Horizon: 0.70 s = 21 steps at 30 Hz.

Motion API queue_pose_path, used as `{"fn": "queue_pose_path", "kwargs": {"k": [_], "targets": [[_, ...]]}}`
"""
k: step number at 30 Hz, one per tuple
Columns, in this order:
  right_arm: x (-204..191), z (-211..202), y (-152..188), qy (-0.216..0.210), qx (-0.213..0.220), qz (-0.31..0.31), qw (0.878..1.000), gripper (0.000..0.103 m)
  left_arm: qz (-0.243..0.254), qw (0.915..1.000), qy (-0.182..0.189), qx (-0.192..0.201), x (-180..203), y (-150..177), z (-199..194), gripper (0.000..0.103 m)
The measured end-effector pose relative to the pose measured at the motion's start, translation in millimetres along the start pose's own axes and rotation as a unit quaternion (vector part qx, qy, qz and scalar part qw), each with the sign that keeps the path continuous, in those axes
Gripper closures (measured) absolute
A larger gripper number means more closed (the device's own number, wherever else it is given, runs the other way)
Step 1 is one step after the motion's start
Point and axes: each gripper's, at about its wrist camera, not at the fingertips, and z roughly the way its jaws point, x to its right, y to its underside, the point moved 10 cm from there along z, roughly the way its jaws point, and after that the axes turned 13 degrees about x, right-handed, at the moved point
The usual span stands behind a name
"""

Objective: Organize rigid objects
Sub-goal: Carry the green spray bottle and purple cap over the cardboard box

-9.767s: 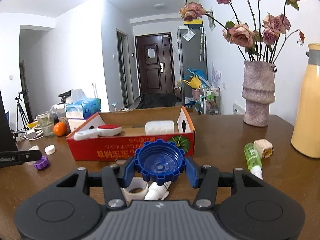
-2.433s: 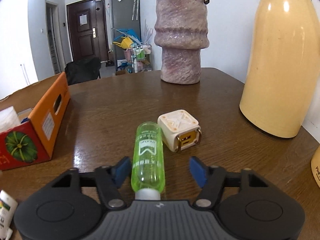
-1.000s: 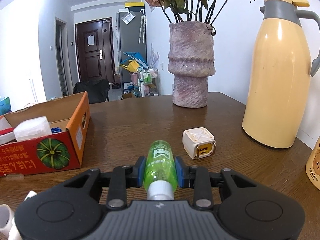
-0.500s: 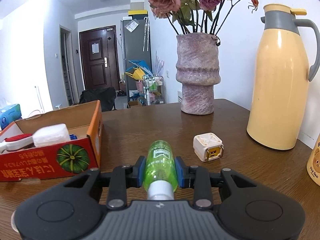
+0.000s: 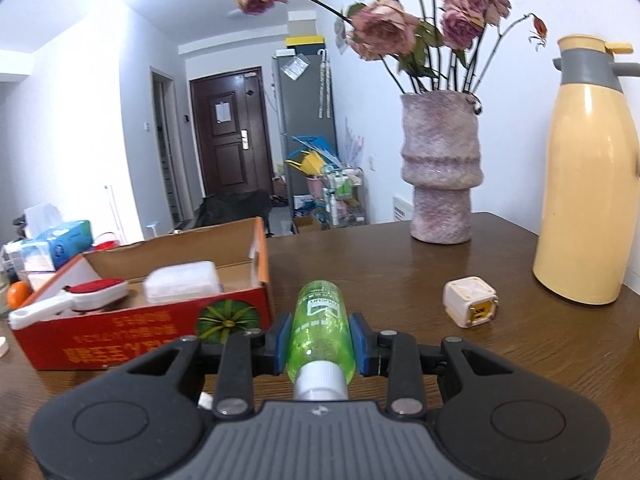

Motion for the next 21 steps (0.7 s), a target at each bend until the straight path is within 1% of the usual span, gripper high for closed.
{"fn": "queue_pose_path", "kwargs": {"k": [8, 17, 21], "targets": [[-26.2, -11.2, -4.3, -0.029, 0.008, 0.003, 1.000, 0.073, -0.003, 0.9995, 0.029, 0.011, 33.8, -3.5, -14.7, 0.047], [-54.4, -23.2, -9.2, -0.064, 0.014, 0.002, 0.998, 0.073, -0.009, 0.9979, 0.064, 0.012, 71.8, -5.3, -28.9, 0.047], [-67.7, -26.7, -13.0, -0.079, 0.020, -0.001, 0.997, 0.073, -0.012, 0.9973, 0.072, 0.012, 85.7, -8.7, -31.5, 0.047]]}}
